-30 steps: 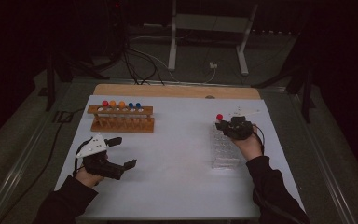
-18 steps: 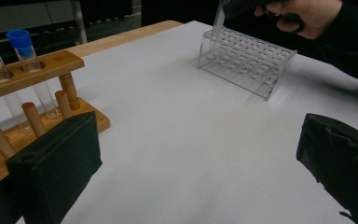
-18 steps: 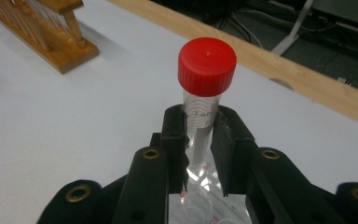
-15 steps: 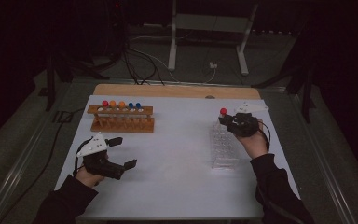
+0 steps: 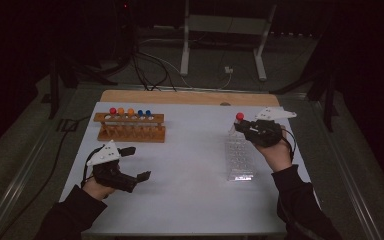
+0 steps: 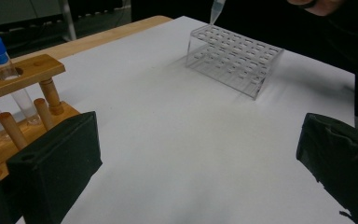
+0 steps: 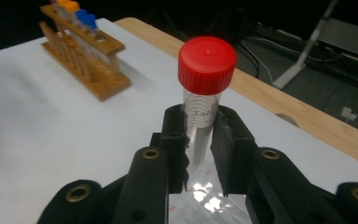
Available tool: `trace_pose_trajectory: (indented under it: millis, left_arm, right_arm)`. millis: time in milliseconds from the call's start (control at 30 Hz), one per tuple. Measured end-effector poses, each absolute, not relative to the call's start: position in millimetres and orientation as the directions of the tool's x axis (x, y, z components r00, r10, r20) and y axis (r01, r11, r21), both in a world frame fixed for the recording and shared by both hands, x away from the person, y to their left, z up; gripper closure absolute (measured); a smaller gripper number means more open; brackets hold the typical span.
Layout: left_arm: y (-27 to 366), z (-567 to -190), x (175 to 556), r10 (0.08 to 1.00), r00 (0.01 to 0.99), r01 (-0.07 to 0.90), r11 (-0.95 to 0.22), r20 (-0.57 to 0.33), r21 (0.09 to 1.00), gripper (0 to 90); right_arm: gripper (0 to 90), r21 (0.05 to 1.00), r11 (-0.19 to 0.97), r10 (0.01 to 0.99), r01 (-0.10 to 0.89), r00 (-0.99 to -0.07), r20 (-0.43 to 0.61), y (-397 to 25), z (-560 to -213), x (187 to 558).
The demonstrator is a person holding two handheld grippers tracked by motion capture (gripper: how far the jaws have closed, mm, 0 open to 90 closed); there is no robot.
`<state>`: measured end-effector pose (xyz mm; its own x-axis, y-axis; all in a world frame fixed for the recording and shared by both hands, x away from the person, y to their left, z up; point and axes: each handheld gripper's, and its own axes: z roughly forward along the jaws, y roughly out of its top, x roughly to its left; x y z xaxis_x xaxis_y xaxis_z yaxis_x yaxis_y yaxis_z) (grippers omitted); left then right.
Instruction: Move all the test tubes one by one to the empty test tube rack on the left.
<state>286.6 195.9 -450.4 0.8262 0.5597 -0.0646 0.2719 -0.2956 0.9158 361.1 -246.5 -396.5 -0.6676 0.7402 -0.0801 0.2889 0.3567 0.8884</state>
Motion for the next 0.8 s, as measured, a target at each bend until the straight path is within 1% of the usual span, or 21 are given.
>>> trace_pose_trajectory:
  millis: [233, 800]
  left_arm:
    - [184.2, -448.7, 287.5, 0.542, 0.838, 0.282, -0.328, -0.066, 0.902, 0.6]
    - [153.2, -431.2, 291.8, 0.456, 0.887, 0.247, -0.347, -0.067, 0.905, 0.7]
  right_arm:
    - [75.7, 0.884, 0.384, 0.697, 0.266, -0.711, -0.089, -230.3, -399.4, 344.2]
    - [75.8, 0.866, 0.428, 0.578, 0.259, -0.815, -0.042, -187.7, -423.2, 308.0]
